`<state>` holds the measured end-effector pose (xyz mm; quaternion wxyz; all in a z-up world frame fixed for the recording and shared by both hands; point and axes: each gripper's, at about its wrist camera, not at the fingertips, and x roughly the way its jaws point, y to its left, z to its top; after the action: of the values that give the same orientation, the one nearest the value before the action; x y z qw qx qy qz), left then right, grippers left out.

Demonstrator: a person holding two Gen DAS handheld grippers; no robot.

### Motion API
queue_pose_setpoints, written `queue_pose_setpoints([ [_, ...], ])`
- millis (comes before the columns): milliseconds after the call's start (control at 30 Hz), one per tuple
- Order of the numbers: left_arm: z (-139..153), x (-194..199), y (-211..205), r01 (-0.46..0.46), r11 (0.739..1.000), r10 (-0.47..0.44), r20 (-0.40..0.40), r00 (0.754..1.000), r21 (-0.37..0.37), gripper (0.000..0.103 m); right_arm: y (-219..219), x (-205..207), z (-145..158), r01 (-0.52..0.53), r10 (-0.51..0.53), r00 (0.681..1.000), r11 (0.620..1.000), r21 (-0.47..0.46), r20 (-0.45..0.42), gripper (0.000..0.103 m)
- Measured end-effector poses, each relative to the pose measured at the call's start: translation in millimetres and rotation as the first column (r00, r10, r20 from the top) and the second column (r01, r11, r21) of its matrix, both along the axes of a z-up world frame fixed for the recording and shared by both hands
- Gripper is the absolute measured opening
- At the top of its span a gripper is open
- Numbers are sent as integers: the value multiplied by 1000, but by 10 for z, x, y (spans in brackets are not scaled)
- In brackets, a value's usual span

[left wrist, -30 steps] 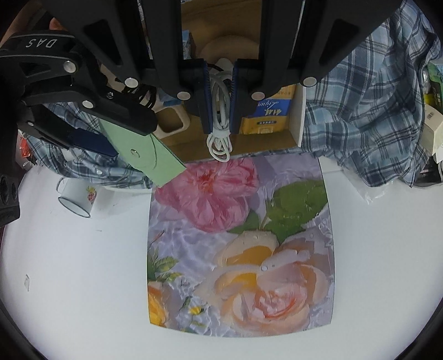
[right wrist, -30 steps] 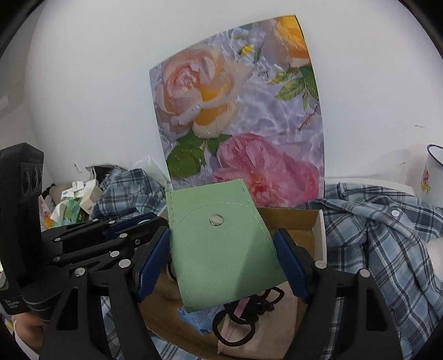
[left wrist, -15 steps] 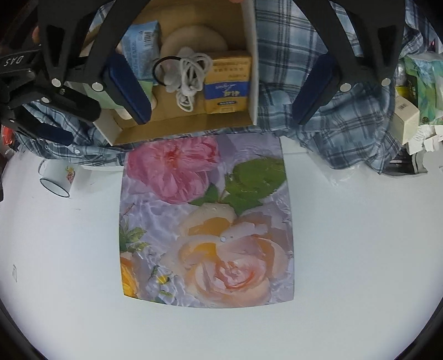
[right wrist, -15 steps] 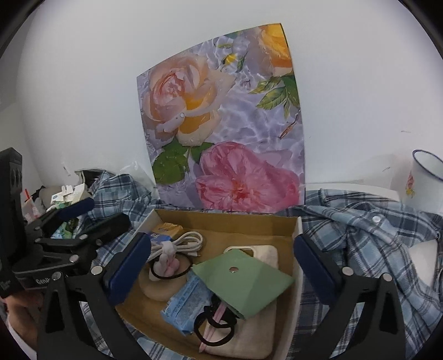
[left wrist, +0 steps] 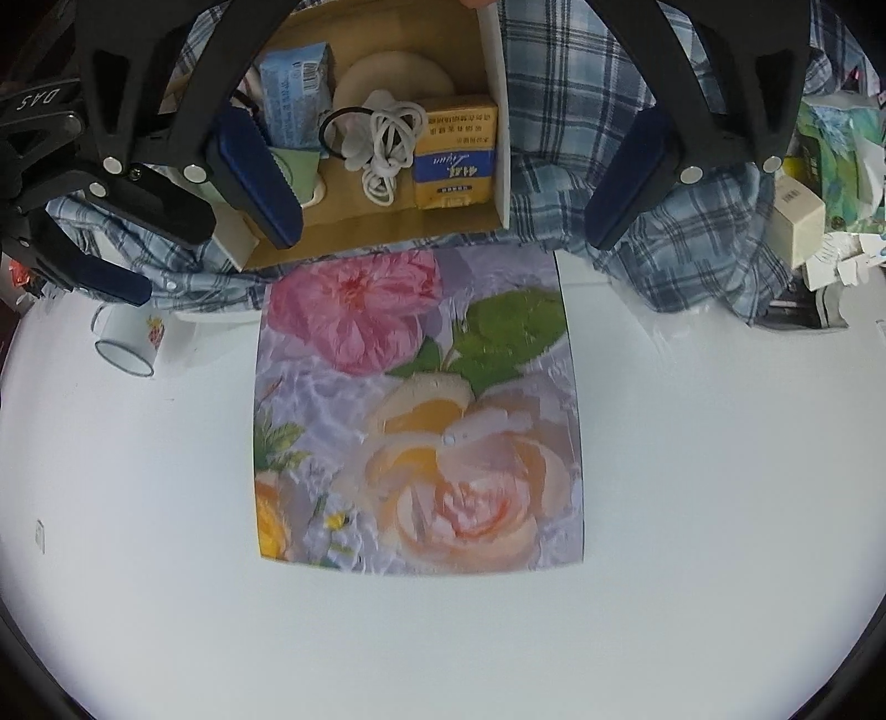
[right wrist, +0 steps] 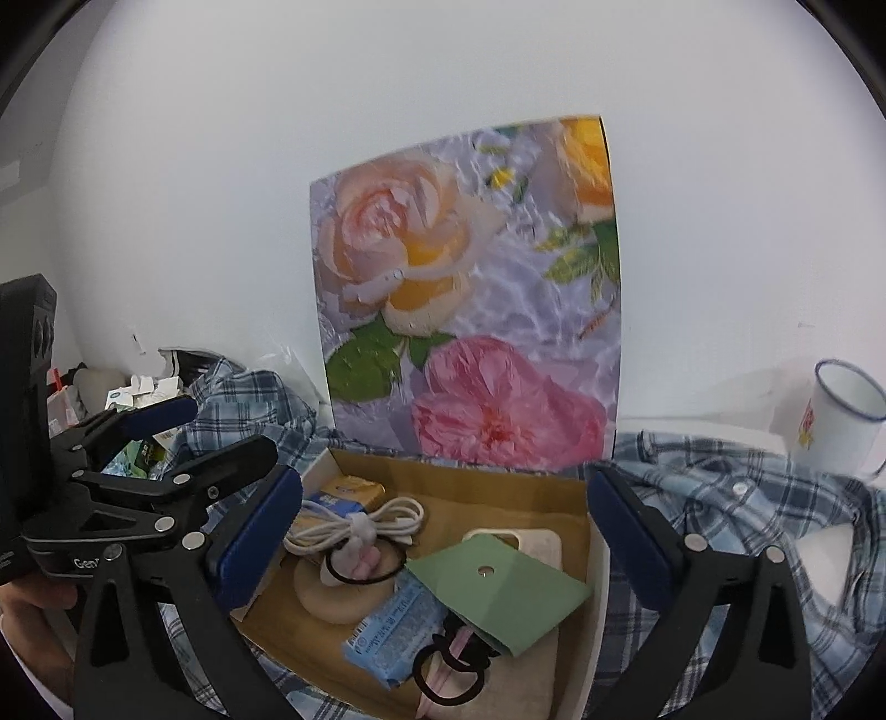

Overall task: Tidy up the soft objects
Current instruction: 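Lower the cable and green pouch into the box and open both tools, then raise both tools out of the box and back away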

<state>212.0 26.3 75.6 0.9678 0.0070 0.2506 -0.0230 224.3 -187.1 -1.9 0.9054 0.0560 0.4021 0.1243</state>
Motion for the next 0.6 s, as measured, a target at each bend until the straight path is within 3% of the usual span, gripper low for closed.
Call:
queue_pose_setpoints([
  [600,685,-519,0,11,1000,-8,137,991,-27,103,87,-220,933,15,-5,984,998,-56,176,103],
])
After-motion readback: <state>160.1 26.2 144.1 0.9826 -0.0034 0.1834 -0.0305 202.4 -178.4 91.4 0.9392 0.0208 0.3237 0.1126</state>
